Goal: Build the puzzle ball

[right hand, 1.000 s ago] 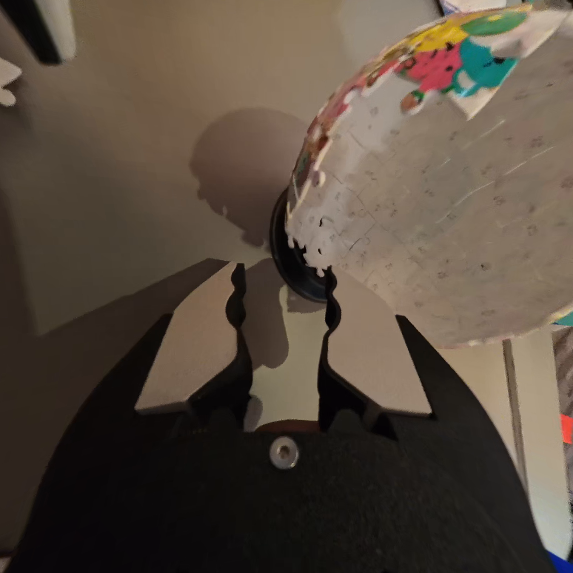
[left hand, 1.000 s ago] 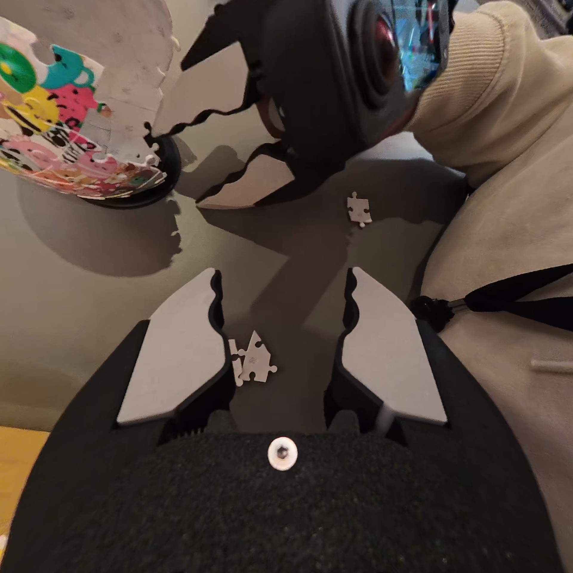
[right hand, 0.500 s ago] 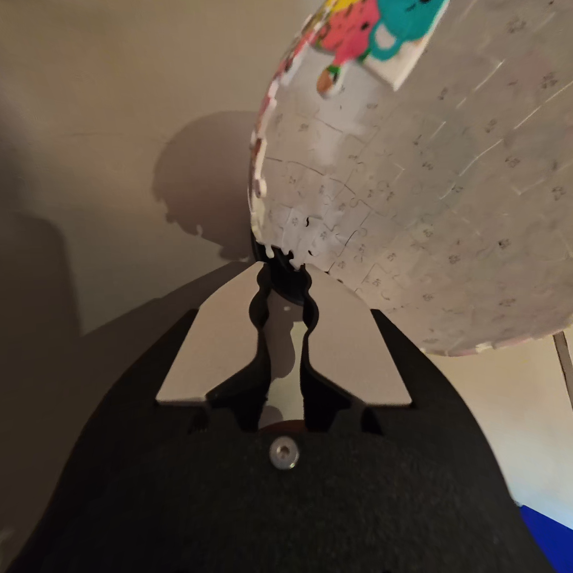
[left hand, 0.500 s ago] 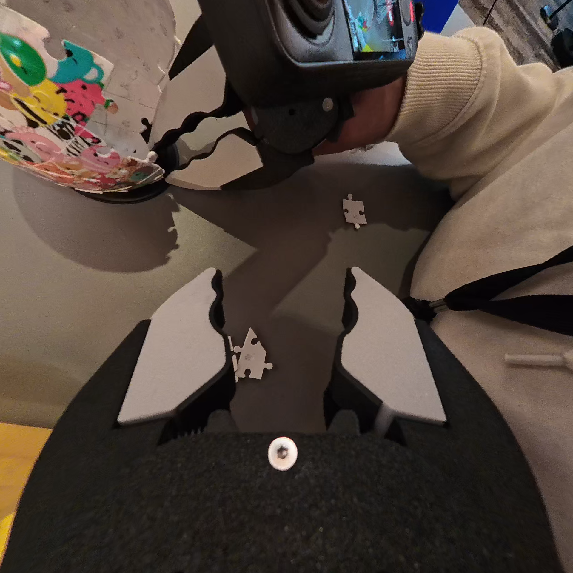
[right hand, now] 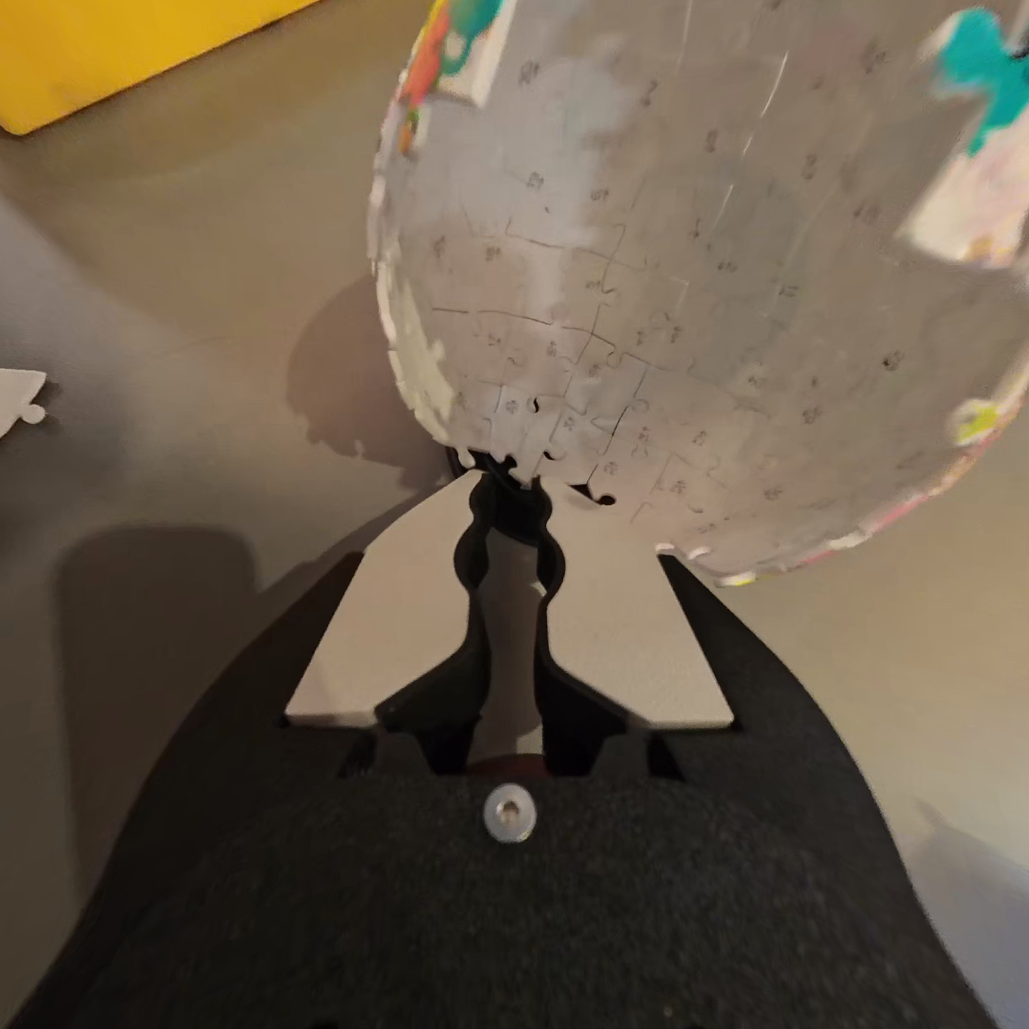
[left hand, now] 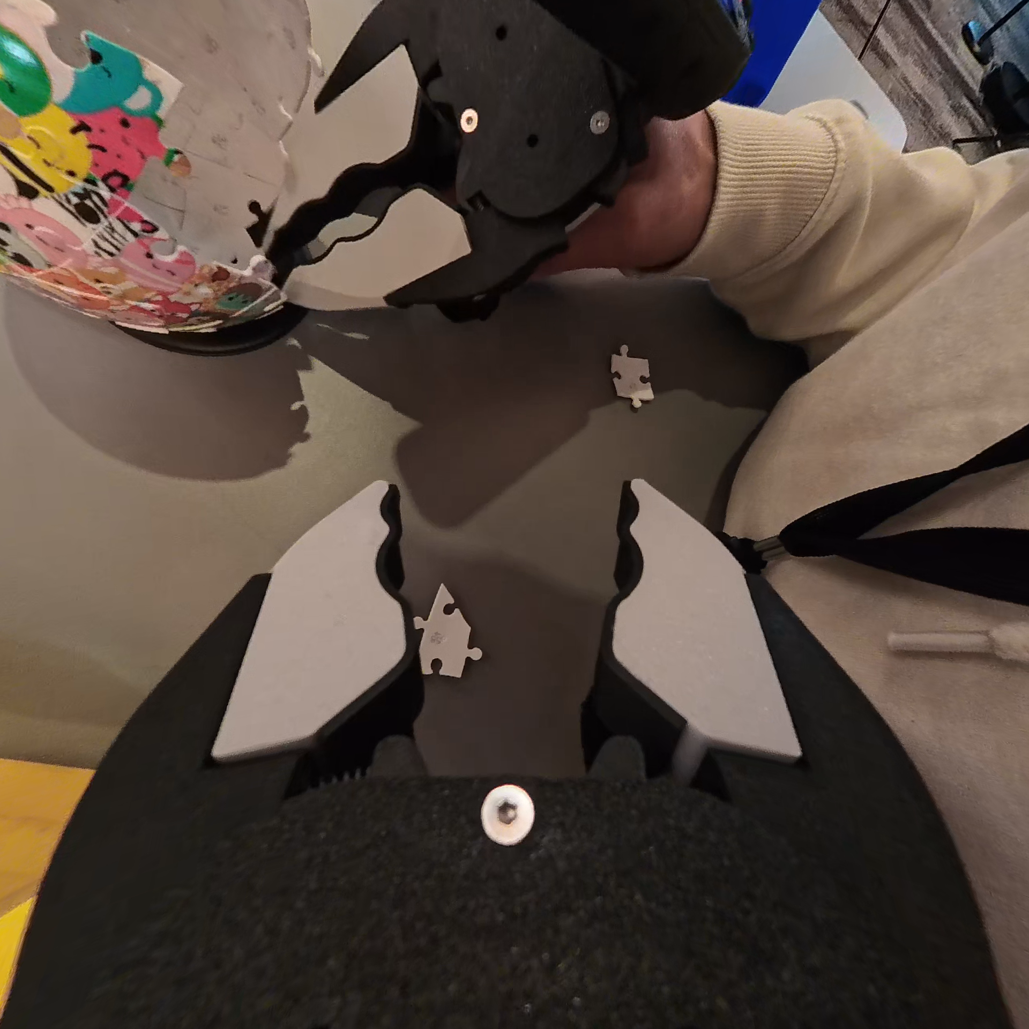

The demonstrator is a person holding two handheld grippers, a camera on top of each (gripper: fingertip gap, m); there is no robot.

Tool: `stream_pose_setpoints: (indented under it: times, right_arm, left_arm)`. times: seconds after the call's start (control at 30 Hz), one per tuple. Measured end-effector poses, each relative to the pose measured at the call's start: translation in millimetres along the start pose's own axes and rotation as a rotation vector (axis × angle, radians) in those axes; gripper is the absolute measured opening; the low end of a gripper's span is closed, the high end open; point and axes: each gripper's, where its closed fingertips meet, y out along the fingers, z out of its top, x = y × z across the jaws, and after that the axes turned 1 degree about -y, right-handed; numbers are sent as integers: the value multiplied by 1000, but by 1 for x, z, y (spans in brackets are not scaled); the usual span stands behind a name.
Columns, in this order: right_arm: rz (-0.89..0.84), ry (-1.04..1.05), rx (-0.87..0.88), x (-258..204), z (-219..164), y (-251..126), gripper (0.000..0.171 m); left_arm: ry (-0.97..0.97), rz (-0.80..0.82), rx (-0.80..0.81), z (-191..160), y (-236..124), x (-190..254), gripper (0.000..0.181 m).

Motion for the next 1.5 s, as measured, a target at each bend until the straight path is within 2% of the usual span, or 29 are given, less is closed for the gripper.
stream_pose_setpoints:
  times: [0.23, 0.27, 0.8, 0.9, 0.93, 1.03, 1.3, 1.5]
  right_arm:
    - [1, -15, 9, 1, 0, 2, 7]
    - [-5, -18, 14, 2, 1, 1, 2]
    - [-17, -95, -2, 2, -1, 0, 0]
    - [-1, -94, 2, 1, -1, 1, 8]
    - [10, -98, -3, -1, -2, 2, 16]
    - [22, -102, 8, -3, -1, 4, 21]
    - [-35, -242, 35, -3, 1, 5, 15]
    - [-47, -245, 41, -3, 2, 6, 13]
  left_arm:
    - [-9, -1, -3, -2, 0, -1, 74]
    - [-10, 0, -3, -2, 0, -2, 74]
    - [-13, -3, -3, -2, 1, -1, 73]
    - [-12, -6, -5, -2, 2, -1, 73]
    - [-12, -7, -5, -2, 2, 0, 73]
    - [-11, -8, -7, -3, 2, 0, 73]
    - [-21, -14, -3, -4, 1, 1, 73]
    - [-20, -15, -5, -5, 1, 1, 73]
